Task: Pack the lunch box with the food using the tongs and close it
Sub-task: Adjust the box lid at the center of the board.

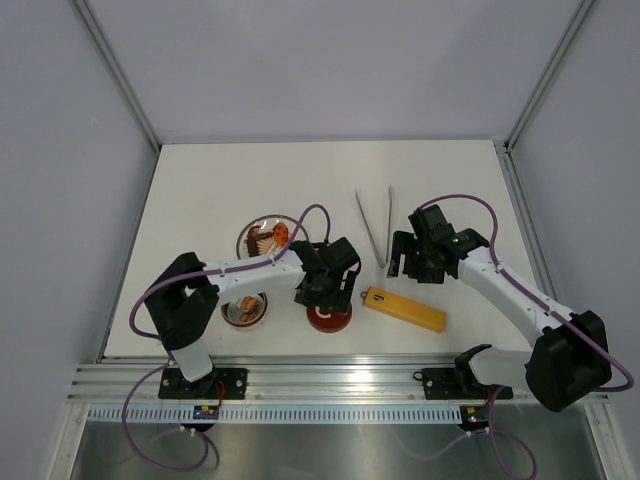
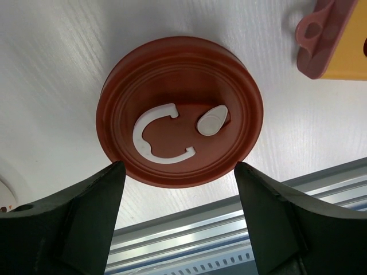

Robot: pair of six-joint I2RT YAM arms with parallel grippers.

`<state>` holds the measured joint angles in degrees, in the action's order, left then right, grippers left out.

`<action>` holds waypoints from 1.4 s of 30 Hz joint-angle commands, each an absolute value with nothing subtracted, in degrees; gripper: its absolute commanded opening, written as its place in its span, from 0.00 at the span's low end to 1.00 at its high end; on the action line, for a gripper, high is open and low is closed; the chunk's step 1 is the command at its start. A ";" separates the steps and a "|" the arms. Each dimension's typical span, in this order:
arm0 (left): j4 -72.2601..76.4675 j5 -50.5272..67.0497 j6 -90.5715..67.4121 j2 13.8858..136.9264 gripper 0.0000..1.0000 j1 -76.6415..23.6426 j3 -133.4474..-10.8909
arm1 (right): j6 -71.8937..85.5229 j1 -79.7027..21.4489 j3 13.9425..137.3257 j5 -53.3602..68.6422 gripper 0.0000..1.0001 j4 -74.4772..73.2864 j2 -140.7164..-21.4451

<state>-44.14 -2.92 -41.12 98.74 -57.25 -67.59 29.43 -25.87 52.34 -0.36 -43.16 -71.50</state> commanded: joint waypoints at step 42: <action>-40.43 -3.43 -43.24 101.52 0.72 -56.95 -70.40 | 43.50 -42.19 44.47 3.52 0.49 -33.58 -71.89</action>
